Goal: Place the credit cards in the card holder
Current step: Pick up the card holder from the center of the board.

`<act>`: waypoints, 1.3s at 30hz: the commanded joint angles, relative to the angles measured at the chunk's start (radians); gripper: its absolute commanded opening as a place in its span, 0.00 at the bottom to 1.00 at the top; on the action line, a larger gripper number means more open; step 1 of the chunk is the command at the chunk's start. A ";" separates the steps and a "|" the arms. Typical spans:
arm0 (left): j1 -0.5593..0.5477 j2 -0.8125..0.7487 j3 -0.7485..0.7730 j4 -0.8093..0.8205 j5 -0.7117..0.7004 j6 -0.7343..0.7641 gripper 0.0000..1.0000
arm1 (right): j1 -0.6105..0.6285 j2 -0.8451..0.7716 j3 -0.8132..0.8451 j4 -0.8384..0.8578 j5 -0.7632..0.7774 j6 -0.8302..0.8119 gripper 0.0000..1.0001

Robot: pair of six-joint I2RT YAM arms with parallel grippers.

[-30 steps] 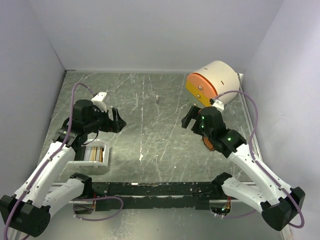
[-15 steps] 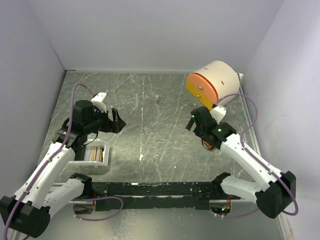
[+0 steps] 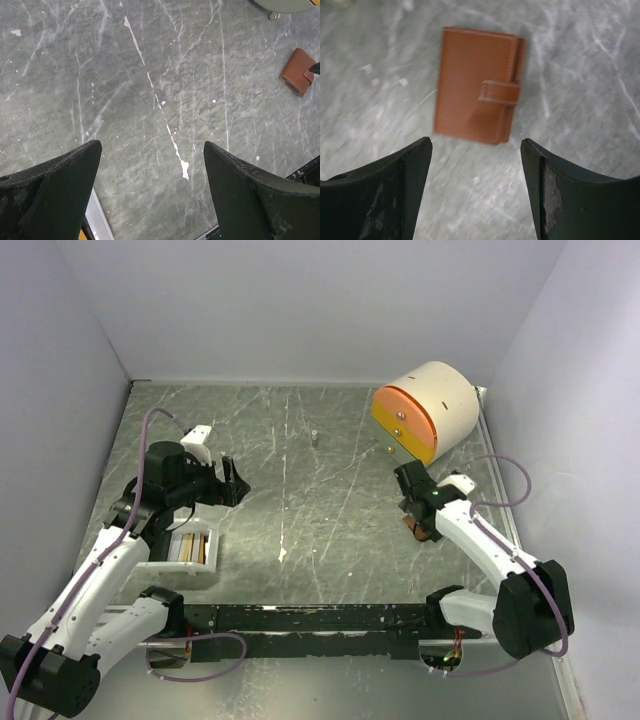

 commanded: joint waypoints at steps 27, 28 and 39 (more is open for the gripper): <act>0.010 -0.036 -0.020 0.030 0.030 0.023 0.95 | -0.266 -0.113 -0.308 0.463 -0.327 -0.193 0.12; 0.010 -0.044 -0.030 0.050 0.068 0.023 0.95 | -0.266 -0.127 -0.303 0.459 -0.333 -0.216 0.07; -0.027 -0.118 -0.122 0.297 0.408 0.071 0.80 | -0.263 -0.315 -0.208 0.353 -0.639 -0.451 0.00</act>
